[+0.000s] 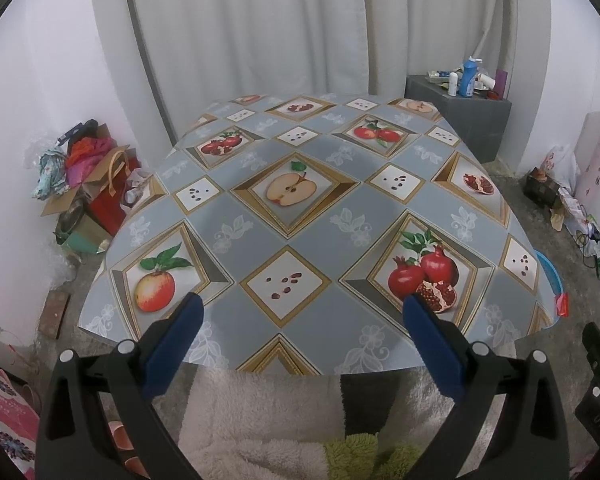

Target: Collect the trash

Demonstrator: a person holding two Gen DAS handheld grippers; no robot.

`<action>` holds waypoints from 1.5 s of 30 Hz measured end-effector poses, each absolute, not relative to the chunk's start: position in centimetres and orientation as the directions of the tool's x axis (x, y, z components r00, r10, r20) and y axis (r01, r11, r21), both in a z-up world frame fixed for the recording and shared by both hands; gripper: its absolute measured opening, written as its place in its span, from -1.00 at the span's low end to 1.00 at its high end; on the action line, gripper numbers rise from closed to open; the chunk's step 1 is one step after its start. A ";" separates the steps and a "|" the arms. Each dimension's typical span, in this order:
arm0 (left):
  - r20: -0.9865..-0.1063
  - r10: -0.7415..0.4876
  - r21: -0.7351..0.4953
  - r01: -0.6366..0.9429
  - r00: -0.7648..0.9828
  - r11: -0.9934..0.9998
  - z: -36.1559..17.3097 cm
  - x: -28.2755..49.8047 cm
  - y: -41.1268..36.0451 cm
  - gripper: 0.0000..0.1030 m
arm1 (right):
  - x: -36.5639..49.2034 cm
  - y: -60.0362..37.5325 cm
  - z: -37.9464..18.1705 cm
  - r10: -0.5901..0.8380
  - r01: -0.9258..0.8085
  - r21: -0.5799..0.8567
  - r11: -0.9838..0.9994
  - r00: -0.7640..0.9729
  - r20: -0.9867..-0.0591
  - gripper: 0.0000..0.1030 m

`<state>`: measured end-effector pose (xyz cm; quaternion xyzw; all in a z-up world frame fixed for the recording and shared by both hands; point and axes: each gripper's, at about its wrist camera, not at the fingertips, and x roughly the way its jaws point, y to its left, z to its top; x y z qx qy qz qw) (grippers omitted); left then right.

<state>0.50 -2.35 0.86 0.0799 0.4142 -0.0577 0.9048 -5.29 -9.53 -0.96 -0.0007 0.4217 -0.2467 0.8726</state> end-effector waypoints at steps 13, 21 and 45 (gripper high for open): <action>-0.758 -0.037 0.099 0.172 0.651 0.980 0.8 0.5 -2.4 0.89 | -5.1 -9.4 -0.9 -0.433 0.429 -0.211 0.878 0.526 -0.732 0.85; -0.758 -0.038 0.099 0.172 0.651 0.980 0.8 0.5 -2.5 0.89 | -5.1 -9.4 -0.9 -0.432 0.431 -0.209 0.878 0.526 -0.733 0.85; -0.764 -0.033 0.104 0.173 0.644 0.979 0.5 0.5 -2.6 0.89 | -5.0 -9.1 -0.9 -0.430 0.431 -0.207 0.878 0.526 -0.733 0.85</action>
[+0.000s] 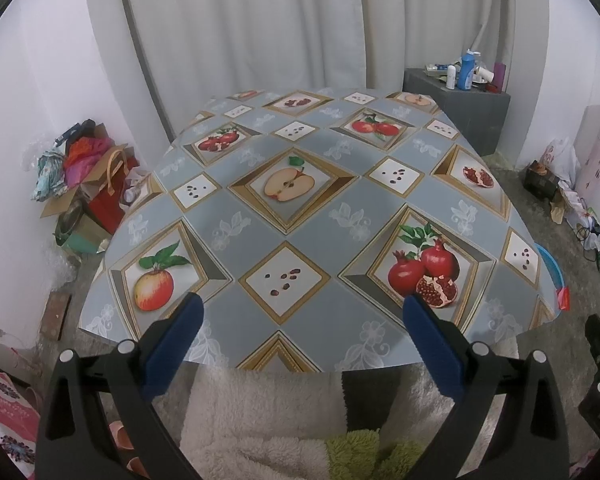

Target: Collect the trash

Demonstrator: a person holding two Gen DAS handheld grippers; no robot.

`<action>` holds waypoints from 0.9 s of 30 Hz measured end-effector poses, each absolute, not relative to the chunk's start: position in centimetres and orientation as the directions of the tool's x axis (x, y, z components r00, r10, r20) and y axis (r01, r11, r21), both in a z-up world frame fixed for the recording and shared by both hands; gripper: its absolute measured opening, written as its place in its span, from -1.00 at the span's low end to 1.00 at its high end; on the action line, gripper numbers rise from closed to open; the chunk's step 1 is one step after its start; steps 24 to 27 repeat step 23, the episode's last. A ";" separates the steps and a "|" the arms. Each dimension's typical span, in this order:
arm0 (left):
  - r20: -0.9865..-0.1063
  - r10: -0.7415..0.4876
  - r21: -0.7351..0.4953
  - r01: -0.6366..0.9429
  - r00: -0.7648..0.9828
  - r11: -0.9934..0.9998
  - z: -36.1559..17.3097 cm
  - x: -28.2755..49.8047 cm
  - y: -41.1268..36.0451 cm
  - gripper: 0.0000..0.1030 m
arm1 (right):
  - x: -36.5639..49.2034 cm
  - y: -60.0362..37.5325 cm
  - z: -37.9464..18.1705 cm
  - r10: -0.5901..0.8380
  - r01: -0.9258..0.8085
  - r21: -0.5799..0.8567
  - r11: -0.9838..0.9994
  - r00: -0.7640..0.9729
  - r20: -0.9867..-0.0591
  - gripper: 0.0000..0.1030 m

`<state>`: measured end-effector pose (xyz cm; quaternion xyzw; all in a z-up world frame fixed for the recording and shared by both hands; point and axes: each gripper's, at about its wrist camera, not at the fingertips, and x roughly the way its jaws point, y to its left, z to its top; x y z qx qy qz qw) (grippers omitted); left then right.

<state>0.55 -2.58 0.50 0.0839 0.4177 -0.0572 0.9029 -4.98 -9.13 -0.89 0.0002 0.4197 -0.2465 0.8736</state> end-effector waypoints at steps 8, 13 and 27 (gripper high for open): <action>-0.772 -0.032 0.107 0.179 0.635 0.978 0.1 0.3 -2.3 0.89 | -4.9 -9.0 -0.8 -0.429 0.431 -0.205 0.879 0.526 -0.734 0.85; -0.772 -0.031 0.107 0.179 0.635 0.978 0.2 0.5 -2.5 0.89 | -4.9 -8.9 -0.8 -0.429 0.434 -0.202 0.878 0.526 -0.735 0.85; -0.790 -0.033 0.112 0.198 0.612 0.974 -0.2 0.6 -2.7 0.89 | -5.0 -9.1 -0.8 -0.430 0.434 -0.203 0.878 0.525 -0.734 0.85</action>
